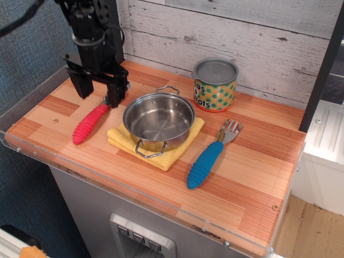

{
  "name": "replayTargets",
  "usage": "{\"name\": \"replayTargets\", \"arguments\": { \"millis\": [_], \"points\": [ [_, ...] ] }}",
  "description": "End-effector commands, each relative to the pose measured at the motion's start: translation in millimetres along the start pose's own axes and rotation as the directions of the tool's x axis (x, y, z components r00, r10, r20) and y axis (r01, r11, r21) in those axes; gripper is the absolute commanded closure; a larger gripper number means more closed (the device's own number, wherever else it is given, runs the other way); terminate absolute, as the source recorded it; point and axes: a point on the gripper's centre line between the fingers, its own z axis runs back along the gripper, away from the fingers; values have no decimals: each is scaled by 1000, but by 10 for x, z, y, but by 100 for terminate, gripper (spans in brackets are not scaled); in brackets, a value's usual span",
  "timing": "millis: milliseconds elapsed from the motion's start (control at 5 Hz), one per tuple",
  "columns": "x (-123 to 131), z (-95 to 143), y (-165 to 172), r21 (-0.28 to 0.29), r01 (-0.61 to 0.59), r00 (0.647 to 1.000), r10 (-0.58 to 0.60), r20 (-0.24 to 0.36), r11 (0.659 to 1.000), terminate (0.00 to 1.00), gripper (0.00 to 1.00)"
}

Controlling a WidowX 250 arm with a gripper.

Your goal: Move the red spoon to the other side of the silver pan.

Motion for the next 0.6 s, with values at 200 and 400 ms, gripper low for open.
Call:
{"name": "replayTargets", "arguments": {
  "millis": [200, 400],
  "points": [
    [124, 564, -46, 14, -72, 994, 70, 86, 997, 0, 0],
    [175, 650, -194, 3, -60, 992, 59, 108, 998, 100, 0]
  ]
}}
